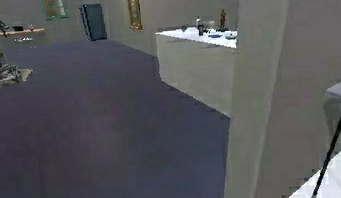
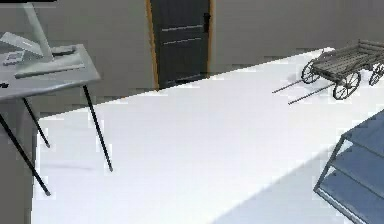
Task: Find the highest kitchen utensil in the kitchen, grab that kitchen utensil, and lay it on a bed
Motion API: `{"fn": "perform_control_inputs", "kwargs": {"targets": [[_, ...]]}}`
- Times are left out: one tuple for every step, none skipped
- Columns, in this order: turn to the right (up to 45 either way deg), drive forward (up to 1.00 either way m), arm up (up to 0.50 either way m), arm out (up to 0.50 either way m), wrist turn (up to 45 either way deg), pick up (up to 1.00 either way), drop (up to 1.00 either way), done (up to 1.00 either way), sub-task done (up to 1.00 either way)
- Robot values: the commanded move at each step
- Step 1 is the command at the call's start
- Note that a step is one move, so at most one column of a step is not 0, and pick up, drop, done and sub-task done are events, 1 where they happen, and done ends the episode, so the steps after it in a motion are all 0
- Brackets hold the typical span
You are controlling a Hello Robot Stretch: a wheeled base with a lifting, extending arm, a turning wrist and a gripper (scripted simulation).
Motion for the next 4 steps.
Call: {"fn": "perform_control_inputs", "kwargs": {"targets": [[-21.0,0.0,0.0,0.0,0.0,0.0,0.0,0.0,0.0],[0.0,0.7,0.0,0.0,0.0,0.0,0.0,0.0,0.0],[-9.0,0.0,0.0,0.0,0.0,0.0,0.0,0.0,0.0],[0.0,1.0,0.0,0.0,0.0,0.0,0.0,0.0,0.0]]}}
